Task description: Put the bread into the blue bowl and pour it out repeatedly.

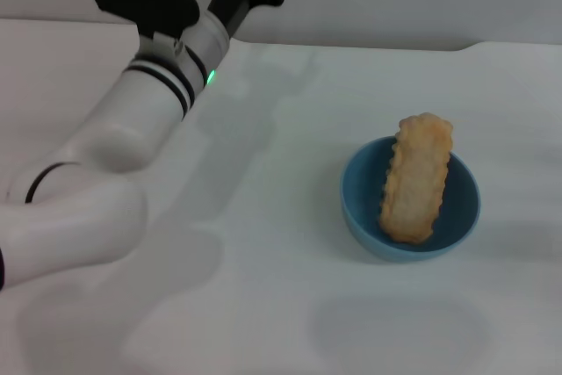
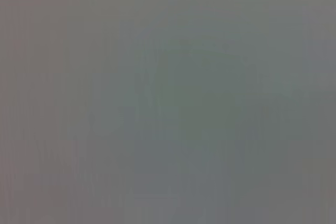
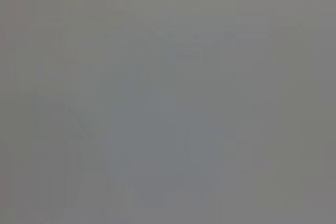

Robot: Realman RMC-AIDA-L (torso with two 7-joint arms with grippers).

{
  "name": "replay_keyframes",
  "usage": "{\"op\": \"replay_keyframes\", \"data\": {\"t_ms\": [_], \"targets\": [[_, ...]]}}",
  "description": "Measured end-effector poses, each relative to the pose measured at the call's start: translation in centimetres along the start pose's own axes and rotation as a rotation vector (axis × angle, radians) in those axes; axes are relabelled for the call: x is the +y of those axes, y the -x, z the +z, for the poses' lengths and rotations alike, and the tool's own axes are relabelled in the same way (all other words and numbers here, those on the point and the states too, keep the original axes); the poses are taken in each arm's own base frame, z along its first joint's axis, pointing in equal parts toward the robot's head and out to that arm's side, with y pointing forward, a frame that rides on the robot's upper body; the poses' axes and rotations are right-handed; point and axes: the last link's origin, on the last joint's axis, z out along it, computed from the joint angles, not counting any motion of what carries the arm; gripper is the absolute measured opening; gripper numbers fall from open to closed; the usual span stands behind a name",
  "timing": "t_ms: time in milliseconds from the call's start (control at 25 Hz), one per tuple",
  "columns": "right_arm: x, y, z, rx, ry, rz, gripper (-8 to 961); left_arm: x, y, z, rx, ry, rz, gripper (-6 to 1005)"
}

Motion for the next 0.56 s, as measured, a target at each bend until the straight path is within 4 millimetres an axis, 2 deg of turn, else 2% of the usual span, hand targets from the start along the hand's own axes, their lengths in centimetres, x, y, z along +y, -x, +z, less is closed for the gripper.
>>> {"op": "replay_keyframes", "data": {"t_ms": [200,560], "targets": [[-0.7,-0.3,-1.9,-0.056,-0.089,0.079,557,0.2,1.8,-1.6,-0.005,-0.019,-0.026,820],[-0.8,-1.0,-2.6,-0.032,-0.124,0.123,557,0.4,2.5,-2.5,-0.002,-0.019,-0.049,821]]}}
